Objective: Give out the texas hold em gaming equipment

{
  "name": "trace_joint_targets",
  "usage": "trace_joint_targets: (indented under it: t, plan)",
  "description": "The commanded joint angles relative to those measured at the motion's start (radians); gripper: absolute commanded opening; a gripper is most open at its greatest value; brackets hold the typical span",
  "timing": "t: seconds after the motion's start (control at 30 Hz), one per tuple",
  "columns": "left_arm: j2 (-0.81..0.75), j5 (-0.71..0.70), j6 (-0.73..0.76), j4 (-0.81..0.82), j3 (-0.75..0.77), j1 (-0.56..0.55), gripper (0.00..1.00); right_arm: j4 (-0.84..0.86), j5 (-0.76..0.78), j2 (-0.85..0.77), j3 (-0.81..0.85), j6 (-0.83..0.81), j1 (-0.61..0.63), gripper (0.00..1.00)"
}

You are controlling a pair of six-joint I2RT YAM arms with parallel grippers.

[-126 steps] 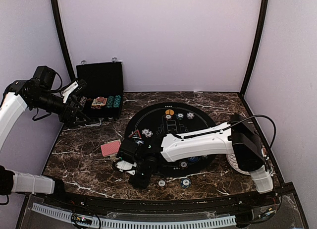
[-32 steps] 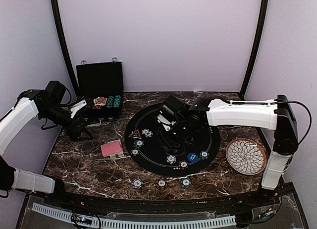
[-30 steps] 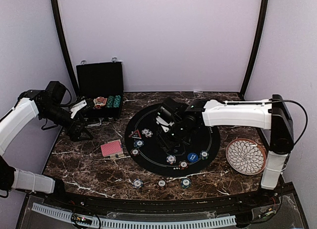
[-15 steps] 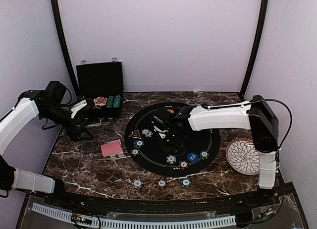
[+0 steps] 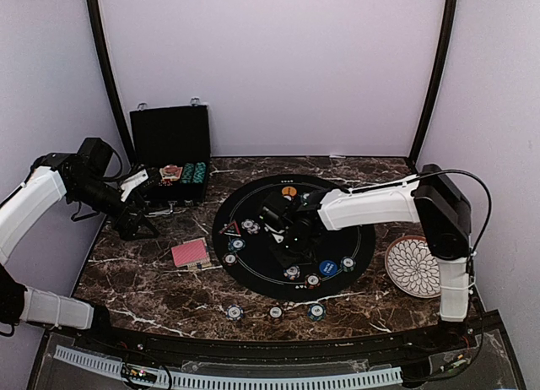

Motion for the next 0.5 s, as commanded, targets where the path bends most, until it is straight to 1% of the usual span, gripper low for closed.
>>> trace_joint_targets:
  t: [0.0, 0.17, 0.47]
  plan:
    - [-0.005, 0.019, 0.014, 0.007, 0.025, -0.005, 0.99, 0.044, 0.003, 0.009, -0.024, 0.019, -0.004, 0.34]
    - [-0.004, 0.018, 0.007, 0.011, 0.027, -0.005, 0.99, 0.063, -0.005, -0.001, -0.063, 0.03, -0.004, 0.33]
    - [0.001, 0.018, -0.003, 0.015, 0.038, -0.004, 0.99, 0.098, -0.058, -0.038, -0.14, 0.06, 0.006, 0.27]
